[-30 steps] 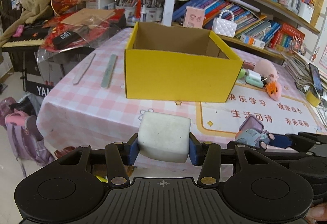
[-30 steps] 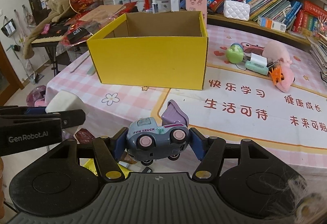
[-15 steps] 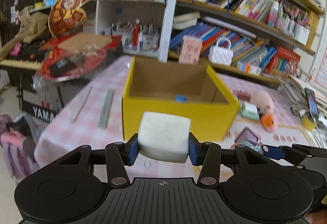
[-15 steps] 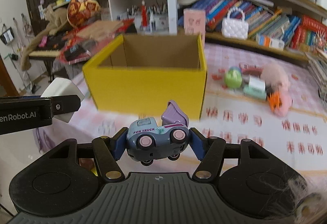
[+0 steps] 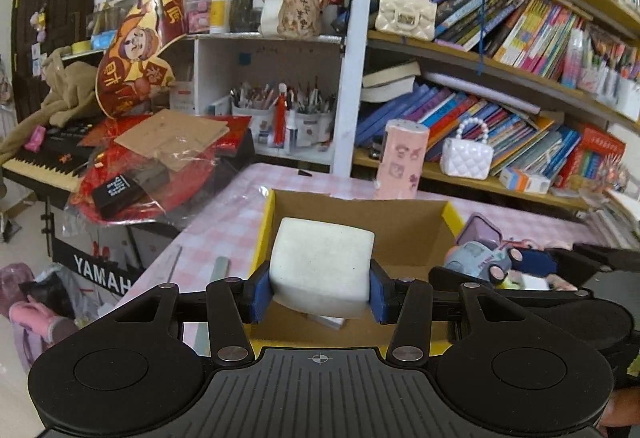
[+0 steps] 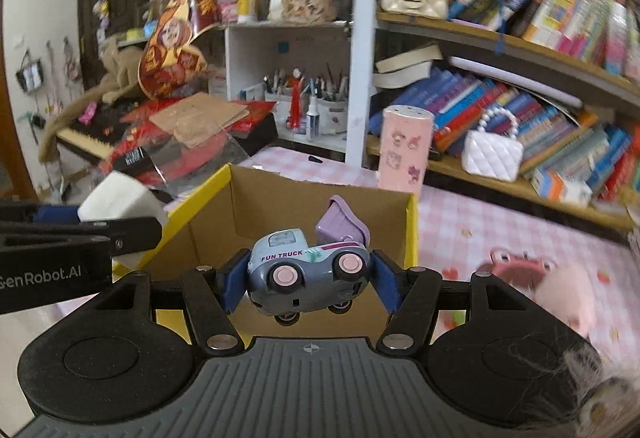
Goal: Organize objects
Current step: 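Carry the foam cube and grey truck over the yellow box and release both, then withdraw both open tools from the yellow box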
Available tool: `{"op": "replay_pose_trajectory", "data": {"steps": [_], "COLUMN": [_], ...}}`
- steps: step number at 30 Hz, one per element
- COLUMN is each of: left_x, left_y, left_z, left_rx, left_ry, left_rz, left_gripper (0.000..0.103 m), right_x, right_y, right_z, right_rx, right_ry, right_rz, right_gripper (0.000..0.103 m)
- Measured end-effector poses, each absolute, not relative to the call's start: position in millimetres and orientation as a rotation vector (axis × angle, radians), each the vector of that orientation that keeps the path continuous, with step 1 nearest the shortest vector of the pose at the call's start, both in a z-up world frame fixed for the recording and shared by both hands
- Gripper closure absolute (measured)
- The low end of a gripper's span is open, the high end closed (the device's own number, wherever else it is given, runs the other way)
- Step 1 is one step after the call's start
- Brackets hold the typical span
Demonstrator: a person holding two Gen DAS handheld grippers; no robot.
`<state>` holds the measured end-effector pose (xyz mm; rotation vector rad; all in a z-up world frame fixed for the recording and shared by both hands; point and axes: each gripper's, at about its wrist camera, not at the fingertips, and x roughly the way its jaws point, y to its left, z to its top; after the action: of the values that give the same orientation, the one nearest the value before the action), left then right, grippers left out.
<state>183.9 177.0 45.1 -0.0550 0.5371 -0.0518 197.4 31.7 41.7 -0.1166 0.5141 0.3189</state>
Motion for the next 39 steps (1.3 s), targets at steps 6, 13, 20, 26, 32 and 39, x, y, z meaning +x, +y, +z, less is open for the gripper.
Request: {"op": "replay_pose_trajectory", "data": {"steps": [6,13,20,26,32,39], "left_x": [220.0,249.4,262.3,267.7,266.1,244.2], "left_y": [170.5,165.3,156.4,153.9,157.0,155.7], "left_z": [21.2,-0.3,-12.3,-15.6,-11.5,17.5], "left_rx": [0.015,0.091,0.159,0.15,0.106,0.086], "left_ry": [0.612,0.694,0.733,0.739,0.725,0.595], "left_rz": [-0.018,0.008,-0.001,0.006,0.021,0.025], "left_gripper": [0.057,0.057,0.057,0.057,0.051,0.028], "right_x": [246.0,289.8,307.4,315.2,309.5,297.1], "right_y": [43.4,60.3,73.3,73.4,69.9,62.0], "right_z": [15.3,-7.4,-22.5,-27.4,-24.2,-7.6], "right_rx": [-0.253,-0.43,-0.572,-0.568,-0.549,-0.492], "right_ry": [0.573,0.679,0.786,0.863,0.817,0.709], "right_rz": [0.38,0.49,0.526,0.544,0.528,0.505], "right_gripper": [0.042,0.042,0.042,0.042,0.041,0.034]}}
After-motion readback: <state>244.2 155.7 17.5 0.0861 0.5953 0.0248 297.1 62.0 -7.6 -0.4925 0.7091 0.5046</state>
